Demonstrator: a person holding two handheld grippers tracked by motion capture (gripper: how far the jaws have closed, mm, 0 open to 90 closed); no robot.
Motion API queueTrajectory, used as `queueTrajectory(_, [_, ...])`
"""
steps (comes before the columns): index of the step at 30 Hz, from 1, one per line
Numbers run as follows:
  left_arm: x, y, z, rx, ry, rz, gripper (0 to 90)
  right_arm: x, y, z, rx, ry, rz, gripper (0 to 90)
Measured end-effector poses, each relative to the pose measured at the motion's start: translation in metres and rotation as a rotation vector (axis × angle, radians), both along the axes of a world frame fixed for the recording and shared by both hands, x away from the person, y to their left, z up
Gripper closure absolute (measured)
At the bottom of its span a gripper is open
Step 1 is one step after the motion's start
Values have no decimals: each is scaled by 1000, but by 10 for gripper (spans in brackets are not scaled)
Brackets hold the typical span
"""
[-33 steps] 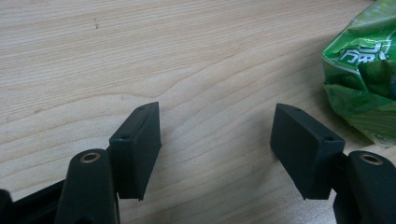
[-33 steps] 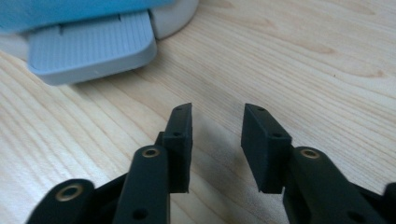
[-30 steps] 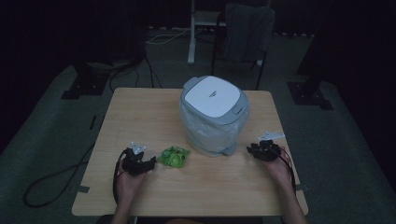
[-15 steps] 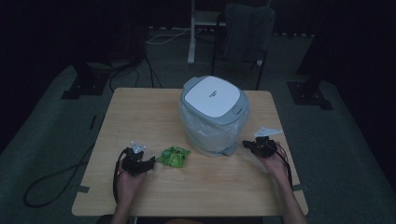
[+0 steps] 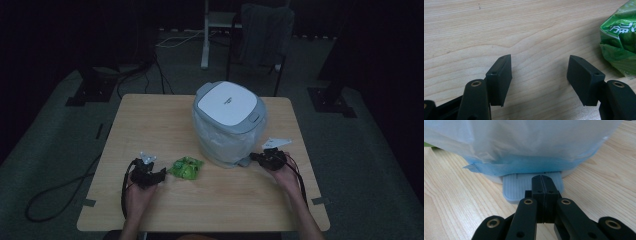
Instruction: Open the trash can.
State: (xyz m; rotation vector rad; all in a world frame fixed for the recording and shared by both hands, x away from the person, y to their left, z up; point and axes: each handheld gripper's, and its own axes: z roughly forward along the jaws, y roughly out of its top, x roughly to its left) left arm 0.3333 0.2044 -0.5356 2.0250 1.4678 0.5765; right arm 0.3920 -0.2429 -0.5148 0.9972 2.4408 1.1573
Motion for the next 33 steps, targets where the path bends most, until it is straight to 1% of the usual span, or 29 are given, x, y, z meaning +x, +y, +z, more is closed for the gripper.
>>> queueTrajectory(4, [0,0,0,-2,-1,0,373,0,3,-1,-7,0,7,894])
queueTrajectory(9, [-1,0,0,-3,-1,-1,371,1,6,-4,18,8,6,895])
queueTrajectory(14, [-1,0,0,-4,-2,-5,371,0,8,-5,-3,-11,10,898])
queueTrajectory(17, [-2,0,0,-2,0,-5,370,0,8,-6,6,-8,6,899])
queueTrajectory(21, [-2,0,0,-1,5,-11,372,0,8,-7,4,-8,4,899])
queueTrajectory(33, [-4,1,-1,-6,-6,-21,371,2,7,-9,15,6,6,900])
